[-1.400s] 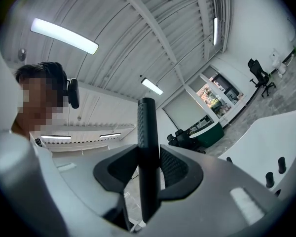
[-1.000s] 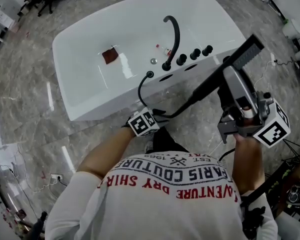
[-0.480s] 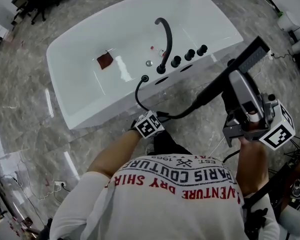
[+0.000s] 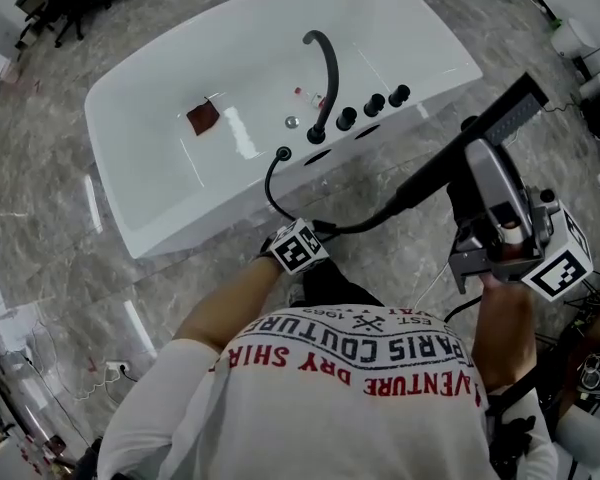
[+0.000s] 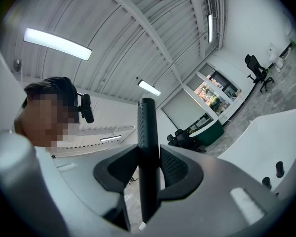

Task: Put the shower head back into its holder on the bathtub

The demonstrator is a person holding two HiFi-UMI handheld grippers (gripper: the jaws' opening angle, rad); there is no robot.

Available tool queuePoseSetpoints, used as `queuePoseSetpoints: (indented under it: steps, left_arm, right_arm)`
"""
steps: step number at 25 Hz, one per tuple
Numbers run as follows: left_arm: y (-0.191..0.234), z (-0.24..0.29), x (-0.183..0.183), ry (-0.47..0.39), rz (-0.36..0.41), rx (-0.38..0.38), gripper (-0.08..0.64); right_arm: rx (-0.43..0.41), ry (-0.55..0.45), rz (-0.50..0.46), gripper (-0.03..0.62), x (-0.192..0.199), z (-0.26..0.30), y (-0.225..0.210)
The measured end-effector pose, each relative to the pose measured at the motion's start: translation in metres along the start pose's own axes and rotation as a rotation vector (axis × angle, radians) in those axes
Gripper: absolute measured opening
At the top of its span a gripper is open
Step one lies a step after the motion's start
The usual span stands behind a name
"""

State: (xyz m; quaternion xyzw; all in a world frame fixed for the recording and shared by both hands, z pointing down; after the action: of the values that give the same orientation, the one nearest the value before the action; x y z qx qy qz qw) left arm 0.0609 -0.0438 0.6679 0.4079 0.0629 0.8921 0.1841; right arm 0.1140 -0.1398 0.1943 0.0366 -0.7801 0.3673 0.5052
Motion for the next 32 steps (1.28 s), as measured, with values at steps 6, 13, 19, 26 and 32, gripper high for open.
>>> queuePoseSetpoints:
  steps: [6, 13, 19, 26, 32]
  left_arm:
    - [0.003, -0.021, 0.021, 0.055, -0.001, -0.007, 0.066]
    - [-0.006, -0.055, 0.040, 0.050, -0.012, -0.038, 0.063]
    - [0.011, -0.091, 0.048, 0.026, -0.044, -0.128, 0.063]
    - [0.029, -0.150, 0.030, -0.115, -0.144, -0.241, 0.063]
    - [0.042, -0.202, 0.001, -0.254, -0.214, -0.329, 0.063]
  right_arm:
    - [0.052, -0.006, -0.009, 0.137, 0.001, 0.000, -0.014]
    - [0.108, -0.031, -0.073, 0.137, -0.004, -0.008, -0.011]
    - [0.183, 0.008, -0.193, 0.137, -0.001, -0.009, -0.020]
    - [0.270, 0.091, -0.294, 0.137, 0.025, -0.023, -0.030]
    - [0.277, 0.181, -0.265, 0.137, 0.069, -0.030, -0.035]
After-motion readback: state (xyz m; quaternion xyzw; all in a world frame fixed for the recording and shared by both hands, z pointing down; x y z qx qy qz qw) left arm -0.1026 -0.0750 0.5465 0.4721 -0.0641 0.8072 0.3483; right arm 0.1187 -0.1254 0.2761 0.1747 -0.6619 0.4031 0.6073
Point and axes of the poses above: the fingertips, and each gripper's own axes: z forward along the fingers, y to its left, x out of its underside, the point moved 1 cm from there along -z, backward along the fingers, and after that the axes turned 3 degrees about -x, right-handed, at the moved point
